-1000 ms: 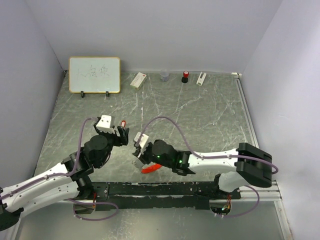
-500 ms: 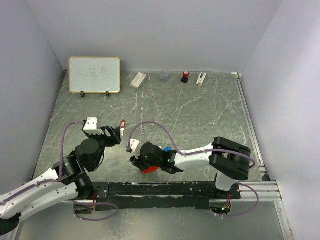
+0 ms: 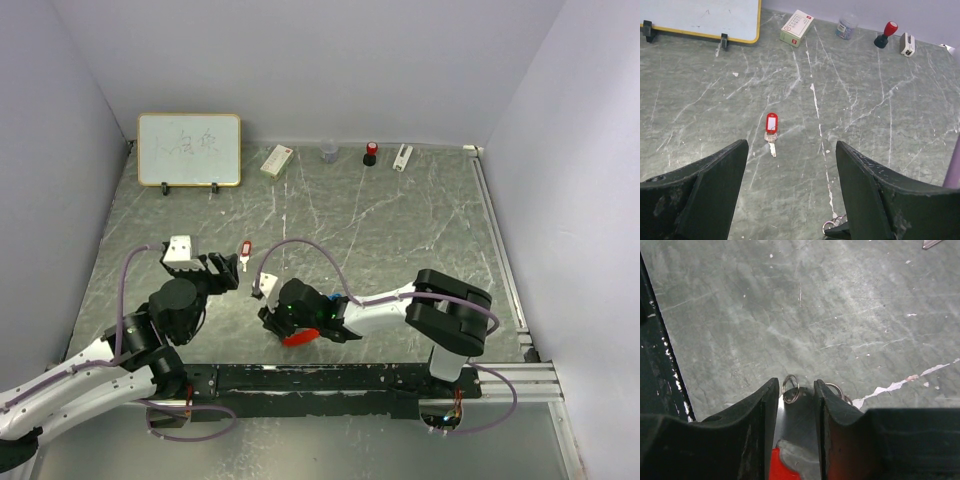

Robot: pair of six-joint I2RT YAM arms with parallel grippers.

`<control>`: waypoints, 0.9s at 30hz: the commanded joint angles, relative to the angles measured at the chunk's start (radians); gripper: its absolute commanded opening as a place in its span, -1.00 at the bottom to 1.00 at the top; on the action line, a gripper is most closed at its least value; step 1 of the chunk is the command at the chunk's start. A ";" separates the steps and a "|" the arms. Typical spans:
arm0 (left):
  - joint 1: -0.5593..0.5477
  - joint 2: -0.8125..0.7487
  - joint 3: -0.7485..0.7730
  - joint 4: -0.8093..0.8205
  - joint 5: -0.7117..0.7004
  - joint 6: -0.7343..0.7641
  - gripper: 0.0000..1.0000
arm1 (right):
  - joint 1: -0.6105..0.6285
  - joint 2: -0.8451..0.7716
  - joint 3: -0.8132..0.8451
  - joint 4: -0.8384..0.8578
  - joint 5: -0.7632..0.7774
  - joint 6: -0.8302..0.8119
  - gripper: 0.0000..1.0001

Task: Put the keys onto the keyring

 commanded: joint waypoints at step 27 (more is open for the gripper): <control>0.008 0.015 -0.029 0.178 0.159 0.155 0.66 | -0.007 -0.329 -0.213 0.218 0.179 -0.029 -1.00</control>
